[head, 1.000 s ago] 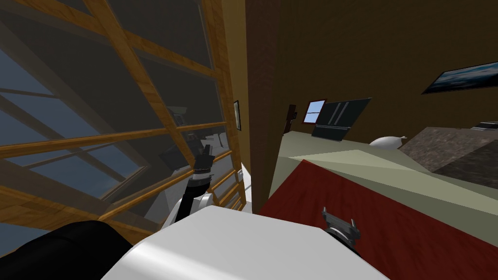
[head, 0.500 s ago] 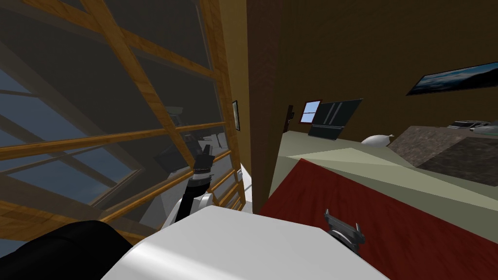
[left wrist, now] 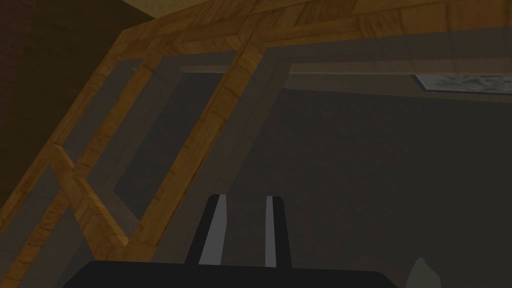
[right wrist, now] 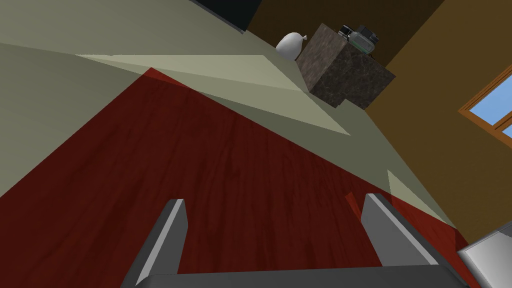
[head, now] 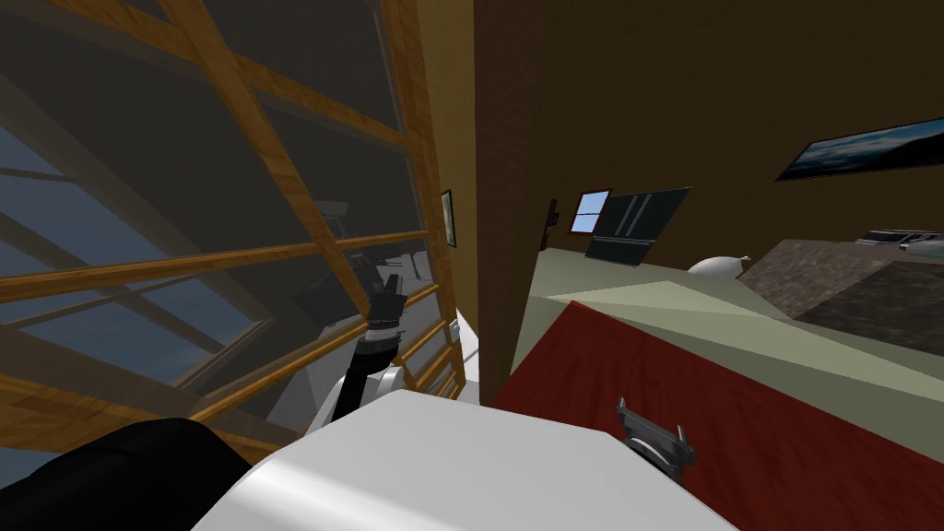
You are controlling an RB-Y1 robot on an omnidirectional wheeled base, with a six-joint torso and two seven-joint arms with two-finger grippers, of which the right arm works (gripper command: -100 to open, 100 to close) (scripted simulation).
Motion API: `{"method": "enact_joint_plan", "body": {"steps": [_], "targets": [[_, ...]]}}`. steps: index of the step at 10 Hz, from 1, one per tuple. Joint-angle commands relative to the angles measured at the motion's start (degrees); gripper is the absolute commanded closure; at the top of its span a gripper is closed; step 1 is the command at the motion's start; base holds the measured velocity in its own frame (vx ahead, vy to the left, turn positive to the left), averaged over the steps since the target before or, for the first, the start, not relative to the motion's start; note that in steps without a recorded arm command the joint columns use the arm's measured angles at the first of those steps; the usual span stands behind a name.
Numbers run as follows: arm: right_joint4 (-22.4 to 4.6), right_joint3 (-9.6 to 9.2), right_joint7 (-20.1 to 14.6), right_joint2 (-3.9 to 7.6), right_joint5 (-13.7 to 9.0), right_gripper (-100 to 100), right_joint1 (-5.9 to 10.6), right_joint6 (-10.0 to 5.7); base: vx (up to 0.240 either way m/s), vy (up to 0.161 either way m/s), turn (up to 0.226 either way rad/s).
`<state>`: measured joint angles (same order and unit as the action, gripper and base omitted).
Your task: Push the door open
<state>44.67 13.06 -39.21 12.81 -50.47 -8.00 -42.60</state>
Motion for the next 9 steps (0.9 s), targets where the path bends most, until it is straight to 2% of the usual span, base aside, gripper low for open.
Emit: {"method": "enact_joint_plan", "body": {"steps": [1, 9], "targets": [[0.0, 0.00, 0.0, 0.00, 0.0, -100, 0.00, 0.01, 0.001, 0.017, -0.030], [0.0, 0.09, -0.1, -0.04, -0.2, -100, -0.11, -0.16, 0.000, 0.007, -0.004]]}}
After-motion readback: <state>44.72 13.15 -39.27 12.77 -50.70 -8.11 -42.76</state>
